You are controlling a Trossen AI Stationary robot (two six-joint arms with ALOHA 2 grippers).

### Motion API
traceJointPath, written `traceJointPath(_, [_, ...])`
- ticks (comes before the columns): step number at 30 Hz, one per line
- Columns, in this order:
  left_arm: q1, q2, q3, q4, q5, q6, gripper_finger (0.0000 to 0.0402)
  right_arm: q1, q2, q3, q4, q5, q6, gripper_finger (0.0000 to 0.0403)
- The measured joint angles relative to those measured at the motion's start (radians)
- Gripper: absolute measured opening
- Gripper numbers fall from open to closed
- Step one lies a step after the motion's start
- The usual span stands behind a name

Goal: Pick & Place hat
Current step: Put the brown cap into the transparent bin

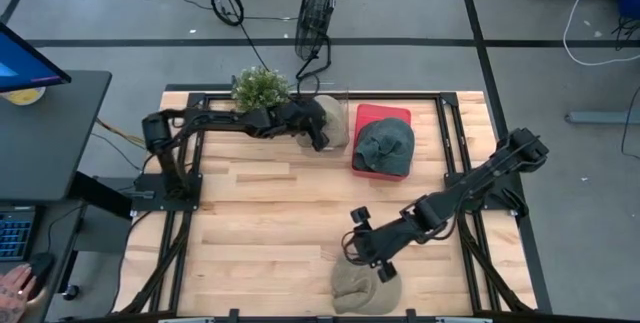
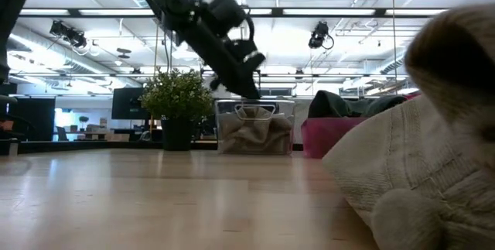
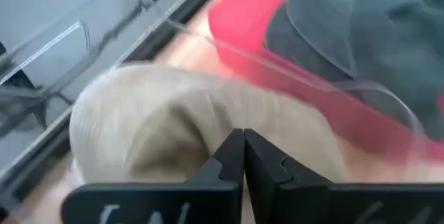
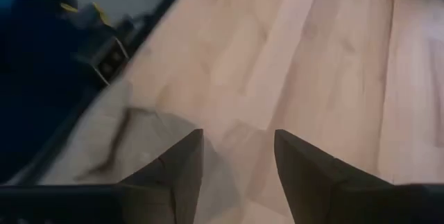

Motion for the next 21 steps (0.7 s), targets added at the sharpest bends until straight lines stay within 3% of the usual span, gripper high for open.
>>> traceJointPath(5, [-0.025,-0.126,-0.003,-0.059,0.003,0.038,0.0031,0.042,-0.007,0.033,-0.011,-0.074,0.005,0.018])
traceJointPath(11, [-0.099,-0.305,-0.002,-0.194,0.004,0.083,0.0051,0.081,0.049,0.034,-0.017,-0.175,0.177,0.018])
traceJointPath(17, [-0.202,-0.474,-0.002,-0.307,0.007,0.078,0.0091,0.129,0.13,0.034,0.061,-0.195,0.248,0.018])
traceJointPath(21, [-0.266,-0.533,-0.002,-0.311,0.004,0.026,0.0118,0.145,0.196,0.033,0.051,-0.182,0.401,0.018])
